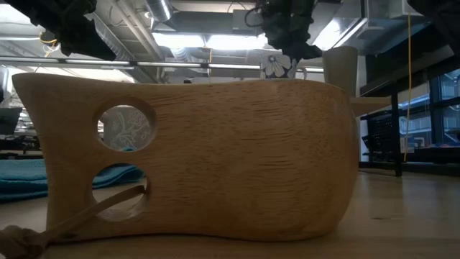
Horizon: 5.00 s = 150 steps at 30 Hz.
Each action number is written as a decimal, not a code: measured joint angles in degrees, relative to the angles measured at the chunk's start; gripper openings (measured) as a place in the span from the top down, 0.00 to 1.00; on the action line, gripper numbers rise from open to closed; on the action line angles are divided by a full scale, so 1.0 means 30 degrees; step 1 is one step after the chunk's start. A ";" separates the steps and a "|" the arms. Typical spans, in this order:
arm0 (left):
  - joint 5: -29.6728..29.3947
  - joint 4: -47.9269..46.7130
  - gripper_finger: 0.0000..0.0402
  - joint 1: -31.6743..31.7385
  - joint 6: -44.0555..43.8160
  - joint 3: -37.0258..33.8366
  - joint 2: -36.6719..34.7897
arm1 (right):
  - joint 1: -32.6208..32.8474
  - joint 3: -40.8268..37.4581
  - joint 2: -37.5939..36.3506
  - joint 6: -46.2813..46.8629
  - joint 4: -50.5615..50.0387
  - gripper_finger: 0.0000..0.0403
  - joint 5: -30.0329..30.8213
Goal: Stack small to large cups/mugs on shelf
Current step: Put the blue mug on the shelf
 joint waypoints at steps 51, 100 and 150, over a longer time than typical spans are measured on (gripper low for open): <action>-0.0144 -0.0007 0.88 0.0000 0.0000 -0.0002 0.0000 | 0.0221 -0.0707 -0.1110 -0.0011 -0.0054 0.81 0.0578; 0.8336 1.4590 0.88 0.0000 0.0894 0.2257 1.2040 | 1.0593 -0.0692 -0.4676 0.2444 1.3190 0.81 0.9290; 1.2695 1.4011 1.00 0.0809 0.2473 1.2442 2.6891 | 1.2751 -0.0692 -0.7227 0.0577 1.1676 0.81 1.4776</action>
